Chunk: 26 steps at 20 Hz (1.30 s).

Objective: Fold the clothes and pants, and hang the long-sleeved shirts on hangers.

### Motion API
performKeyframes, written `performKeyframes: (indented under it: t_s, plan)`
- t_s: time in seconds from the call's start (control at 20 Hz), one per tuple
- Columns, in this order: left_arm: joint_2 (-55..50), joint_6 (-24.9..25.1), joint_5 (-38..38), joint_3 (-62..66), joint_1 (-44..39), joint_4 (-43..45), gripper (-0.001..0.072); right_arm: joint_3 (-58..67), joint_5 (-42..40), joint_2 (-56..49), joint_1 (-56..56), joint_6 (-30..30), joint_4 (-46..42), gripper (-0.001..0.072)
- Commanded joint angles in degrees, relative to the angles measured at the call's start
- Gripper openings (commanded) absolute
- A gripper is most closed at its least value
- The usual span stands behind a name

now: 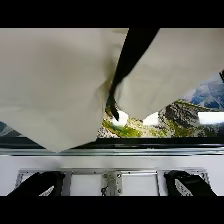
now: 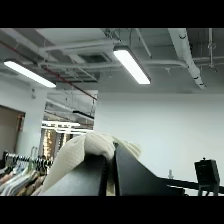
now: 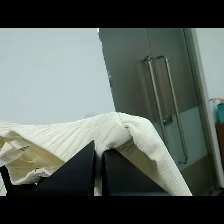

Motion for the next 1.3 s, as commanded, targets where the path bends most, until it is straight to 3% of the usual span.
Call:
performKeyframes:
  t_s: [0.0,0.1,0.25,0.4,0.55,0.6,0.65,0.7,0.75,1.0,1.05,1.15,1.25]
  plan:
    - [1.03,7.45,5.55,-3.78,-1.01,0.22,0.0012,-0.52,-0.42,0.28,0.09,0.0,-0.17,0.0011]
    - [-0.68,5.57,5.16,-6.4,3.98,0.07,0.0012,-2.73,0.02,-1.57,0.09,0.02,-0.15,0.0011]
    - [-5.38,-2.91,5.05,-11.17,13.75,-0.07,0.0012,-5.77,0.35,-7.72,1.62,-0.02,-0.83,0.0011]
    - [-13.86,-3.69,5.38,-14.75,21.0,0.02,0.0012,-5.9,-2.8,-18.88,6.34,-3.43,-7.23,0.0012]
    - [-27.28,-3.15,8.26,-13.49,24.04,0.0,0.0012,-5.88,-21.75,-34.1,10.97,-5.66,-19.15,0.0019]
    - [-32.94,-3.02,9.35,-11.32,24.98,0.13,0.0024,-5.77,-29.51,-39.36,11.61,-6.45,-20.11,0.0164]
    - [-38.42,-4.2,8.15,-8.48,26.16,-1.07,0.0329,-5.57,-33.55,-43.43,11.61,-6.54,-20.0,0.0376]
    - [-42.82,-5.31,4.5,-5.64,27.39,-2.05,0.0709,-5.16,-33.77,-46.66,11.41,-6.29,-19.98,0.0513]
    - [-46.47,-7.26,-1.18,-2.86,29.09,-1.86,0.072,-5.05,-31.58,-48.72,11.02,-6.4,-19.71,0.0563]
    - [-51.06,-12.74,-22.1,1.57,37.35,-0.59,0.0673,-5.07,-18.71,-45.2,6.6,-6.51,-20.83,0.0533]
    - [-50.4,-15.61,-26.6,1.57,39.19,3.21,0.0672,-5.07,-15.96,-43.1,5.33,-6.54,-21.57,0.0456]
    - [-48.26,-22.38,-36.87,1.44,42.56,16.61,0.0673,-5.14,-8.02,-38.12,2.8,-6.51,-25.11,0.0441]
    - [-44.0,-23.19,-44.72,-2.91,45.09,28.59,0.0674,-6.29,0.74,-33.31,1.05,-6.51,-29.46,0.044]
